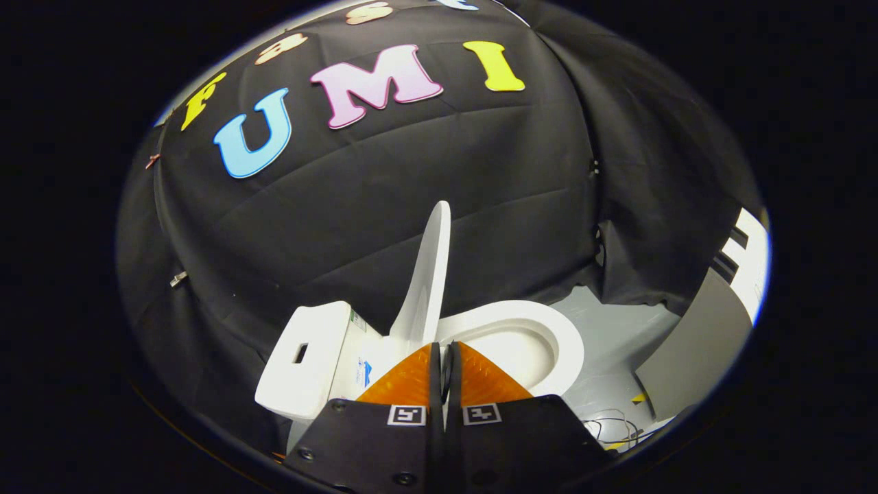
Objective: Open the toilet lid.
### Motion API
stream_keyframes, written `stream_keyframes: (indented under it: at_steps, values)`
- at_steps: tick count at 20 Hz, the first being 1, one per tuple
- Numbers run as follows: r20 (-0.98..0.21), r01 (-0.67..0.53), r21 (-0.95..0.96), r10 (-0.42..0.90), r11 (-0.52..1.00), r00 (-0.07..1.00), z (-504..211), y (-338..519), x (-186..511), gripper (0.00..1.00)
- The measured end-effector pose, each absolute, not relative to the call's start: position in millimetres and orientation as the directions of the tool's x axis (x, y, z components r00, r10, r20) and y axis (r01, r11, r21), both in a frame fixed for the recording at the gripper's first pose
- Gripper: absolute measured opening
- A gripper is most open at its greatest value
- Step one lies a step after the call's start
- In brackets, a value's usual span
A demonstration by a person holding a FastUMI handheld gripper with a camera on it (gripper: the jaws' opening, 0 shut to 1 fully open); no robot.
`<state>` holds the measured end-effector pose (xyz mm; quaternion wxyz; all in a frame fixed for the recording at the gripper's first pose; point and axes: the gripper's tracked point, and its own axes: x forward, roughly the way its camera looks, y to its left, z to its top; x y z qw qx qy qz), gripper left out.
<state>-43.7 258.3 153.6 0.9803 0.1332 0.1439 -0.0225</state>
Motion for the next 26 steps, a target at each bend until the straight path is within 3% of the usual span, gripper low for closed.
stream_keyframes:
  at_steps: [15,26]
  values:
    - [-0.166,0.014,-0.041,-0.020,0.999,0.986,190,452,-58,0.05]
    - [-0.125,0.025,-0.135,-0.042,0.990,0.991,179,520,-58,0.06]
